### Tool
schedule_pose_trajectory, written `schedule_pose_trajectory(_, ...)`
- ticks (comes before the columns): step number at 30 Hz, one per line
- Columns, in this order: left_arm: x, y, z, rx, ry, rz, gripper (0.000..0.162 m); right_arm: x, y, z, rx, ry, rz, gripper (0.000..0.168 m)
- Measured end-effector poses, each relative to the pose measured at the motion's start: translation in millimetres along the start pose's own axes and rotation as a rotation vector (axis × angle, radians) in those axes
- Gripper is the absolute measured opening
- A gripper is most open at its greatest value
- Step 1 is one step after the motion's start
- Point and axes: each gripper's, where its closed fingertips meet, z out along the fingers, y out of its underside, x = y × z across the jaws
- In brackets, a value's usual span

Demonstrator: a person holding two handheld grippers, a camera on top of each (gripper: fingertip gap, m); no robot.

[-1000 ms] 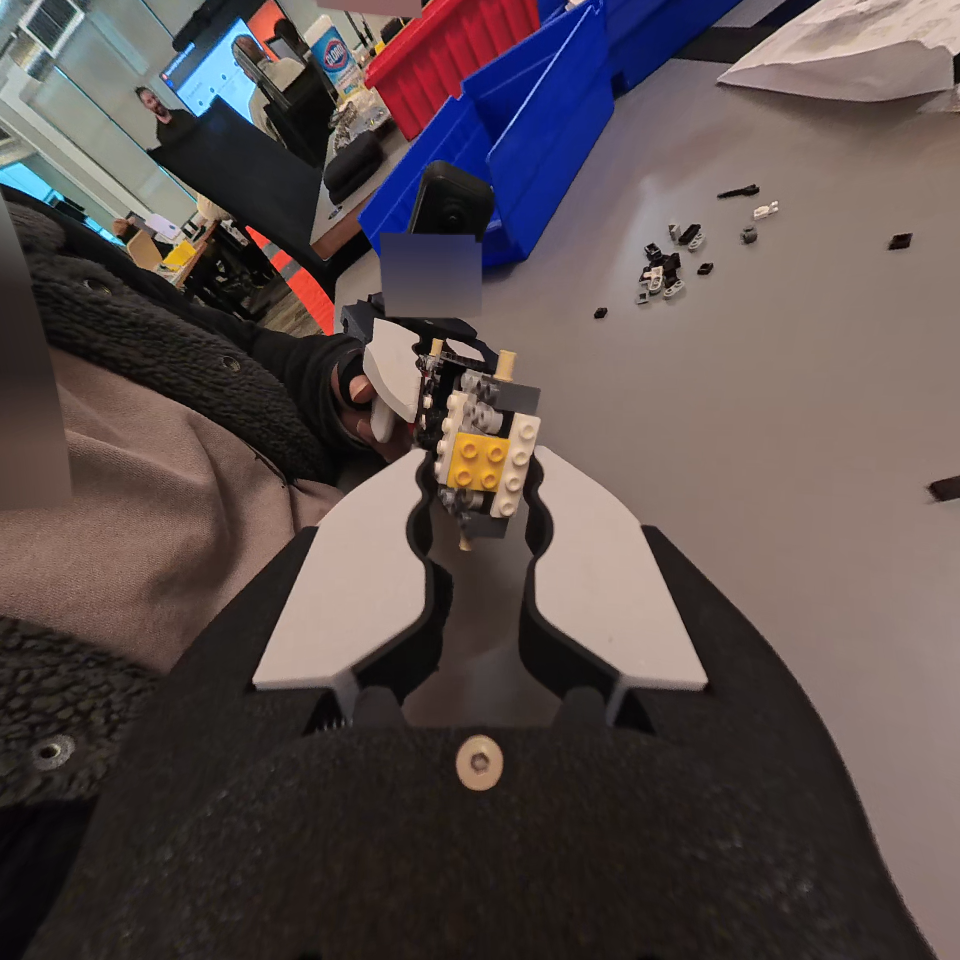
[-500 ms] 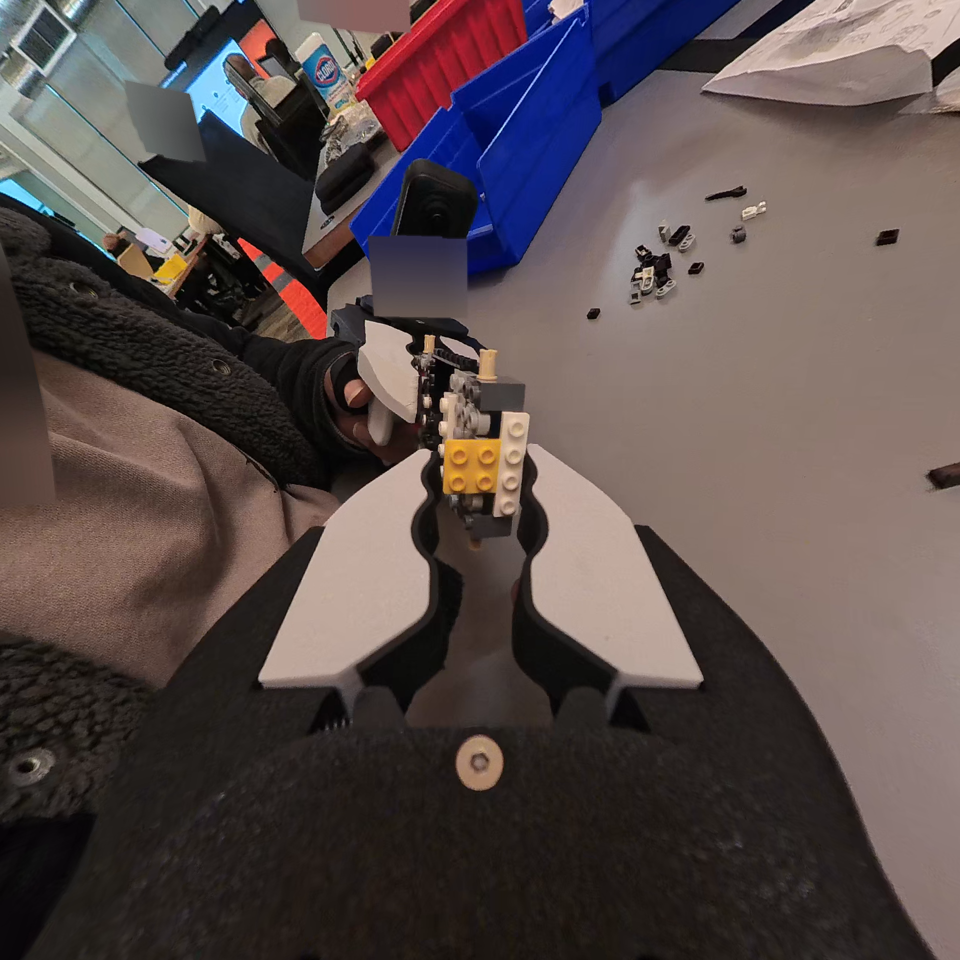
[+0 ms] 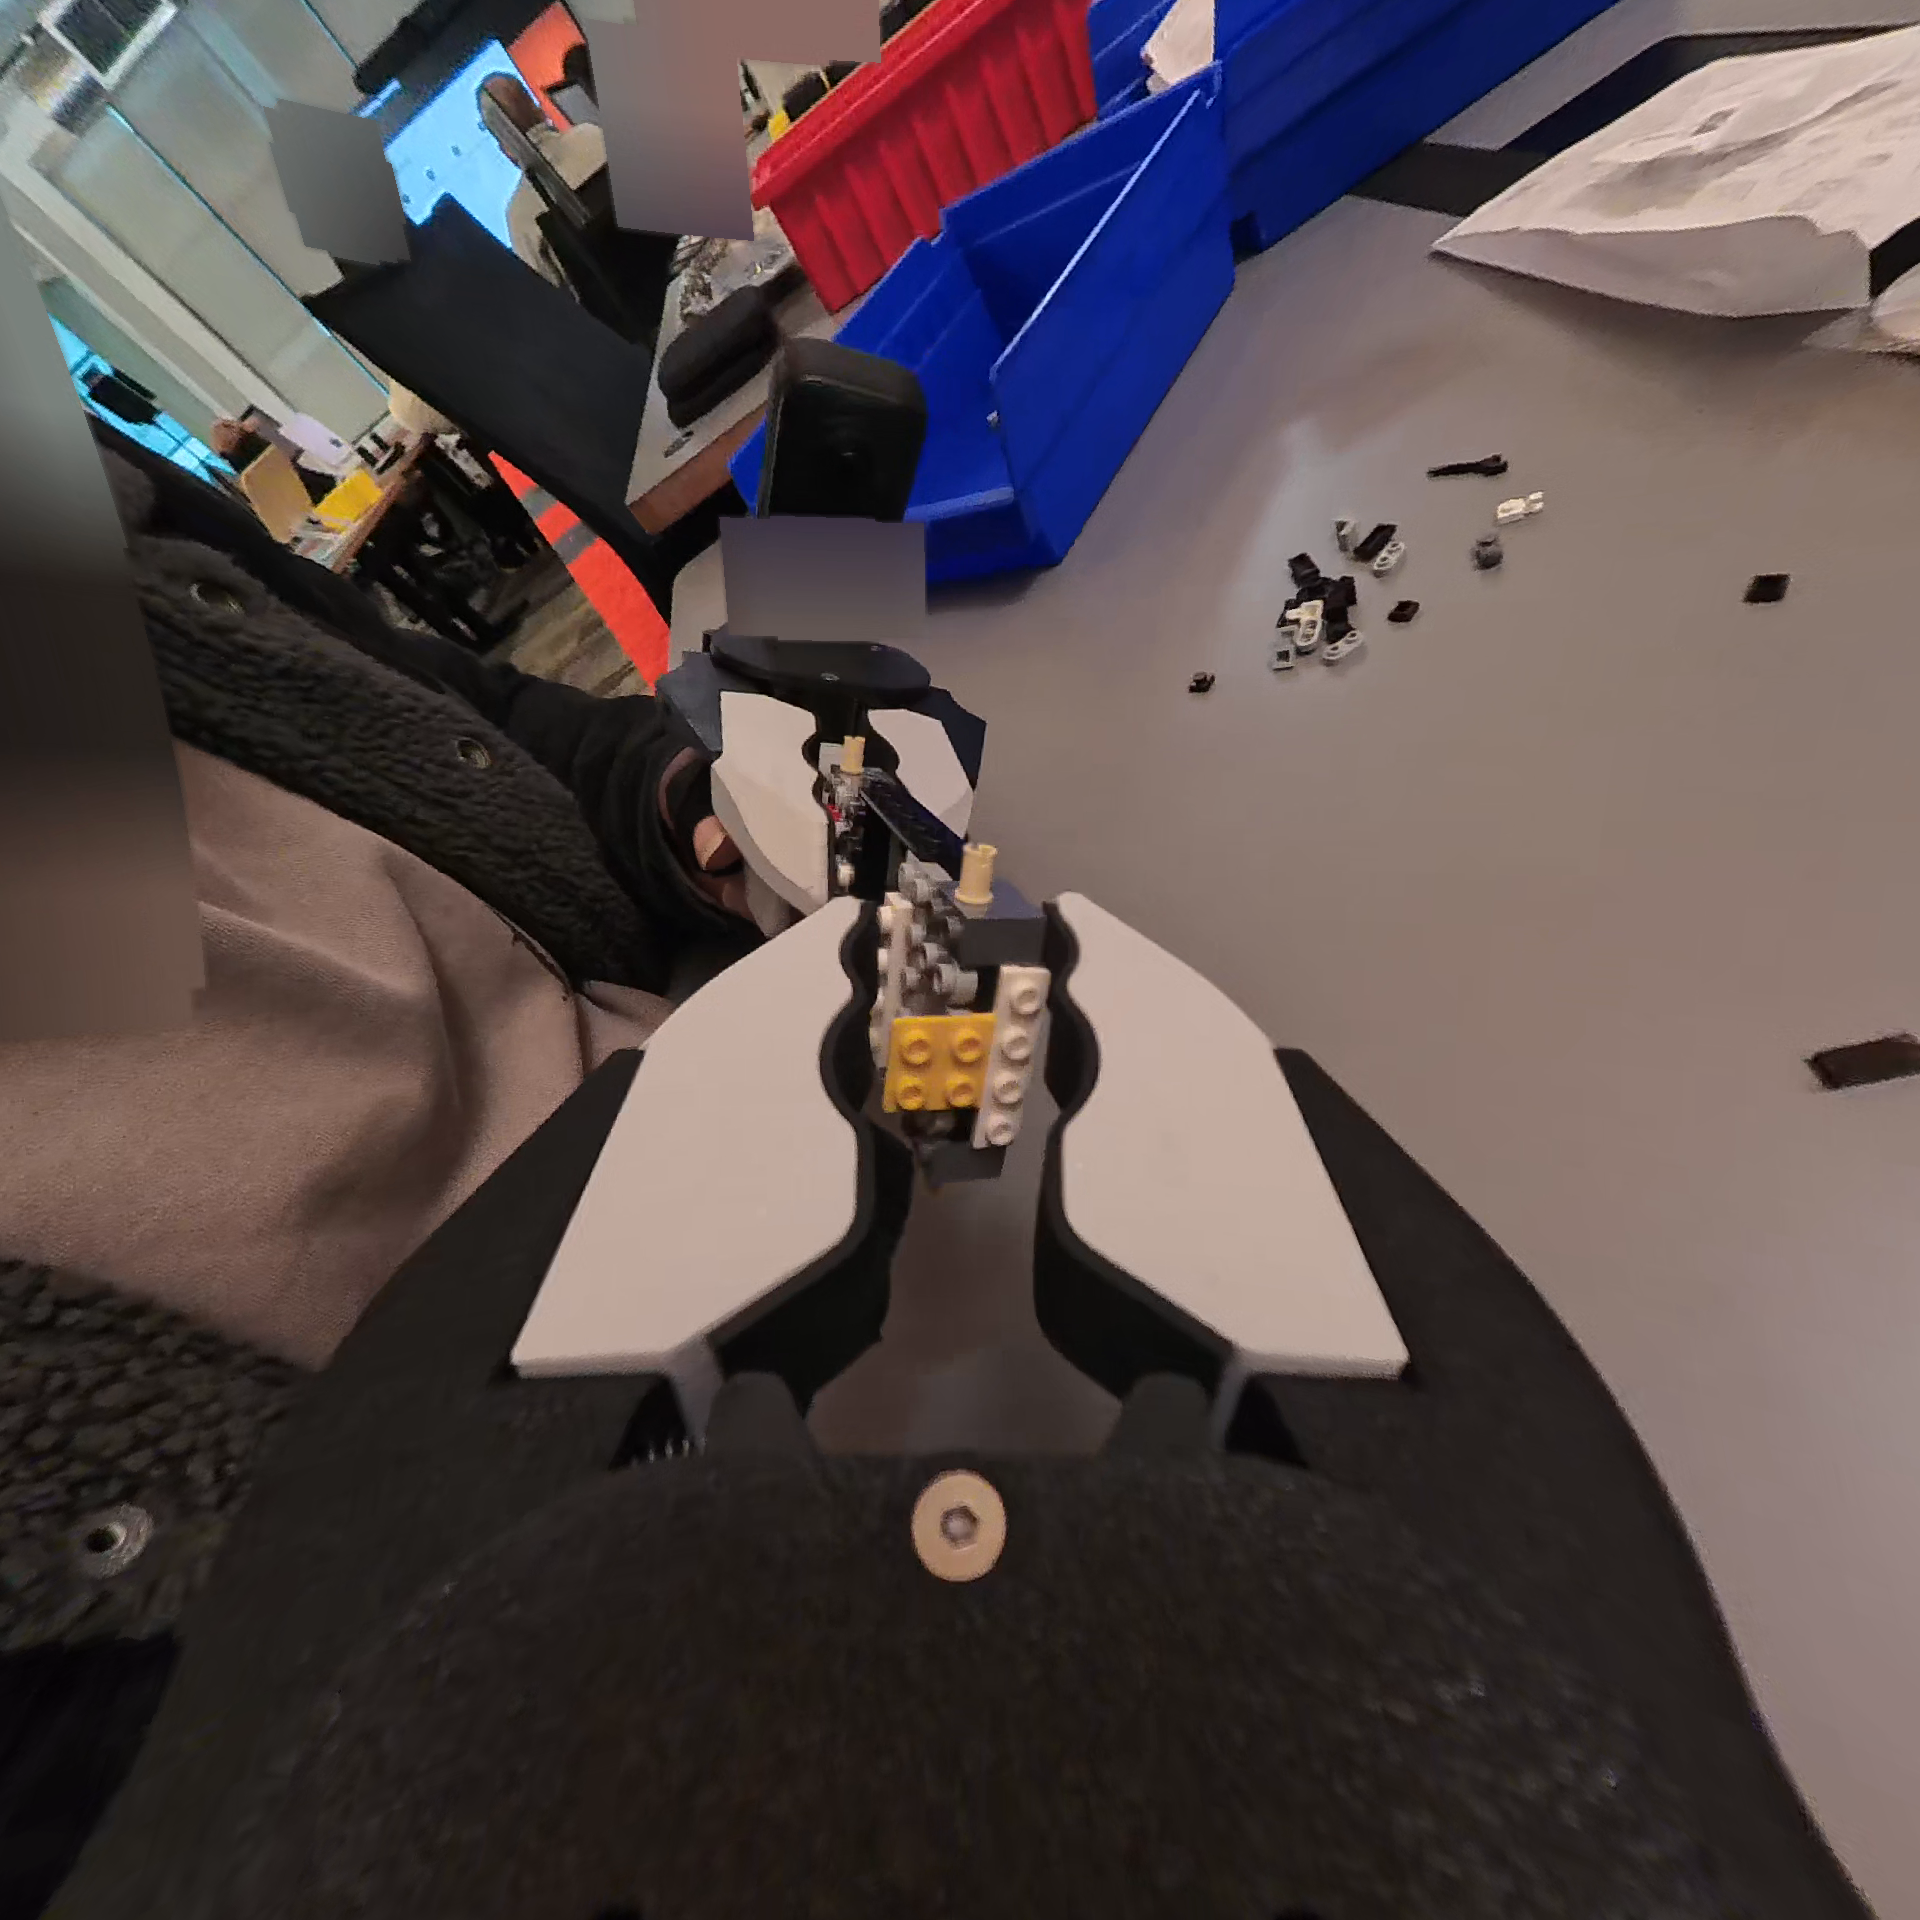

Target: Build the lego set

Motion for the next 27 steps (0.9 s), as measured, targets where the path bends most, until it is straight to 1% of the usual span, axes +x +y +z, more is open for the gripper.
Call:
schedule_pose_trajectory(9,-3,5,0,-0.029,-0.023,0.0,0.017,2,5,2,0.013,0.009,-0.009,0.027)
schedule_pose_trajectory(16,-5,0,-1,0.003,0.028,-0.125,0.016,4,1,2,0.039,-0.002,0.057,0.028)
schedule_pose_trajectory(18,-6,-2,-2,0.023,0.045,-0.167,0.016,2,-2,-1,0.045,-0.011,0.05,0.038)
schedule_pose_trajectory(19,-6,-3,-3,0.031,0.055,-0.183,0.016,1,-2,-4,0.037,-0.013,0.041,0.041)
schedule_pose_trajectory(27,4,-8,-4,0.058,0.129,-0.209,0.017,-10,5,-10,-0.013,0.017,-0.042,0.041)
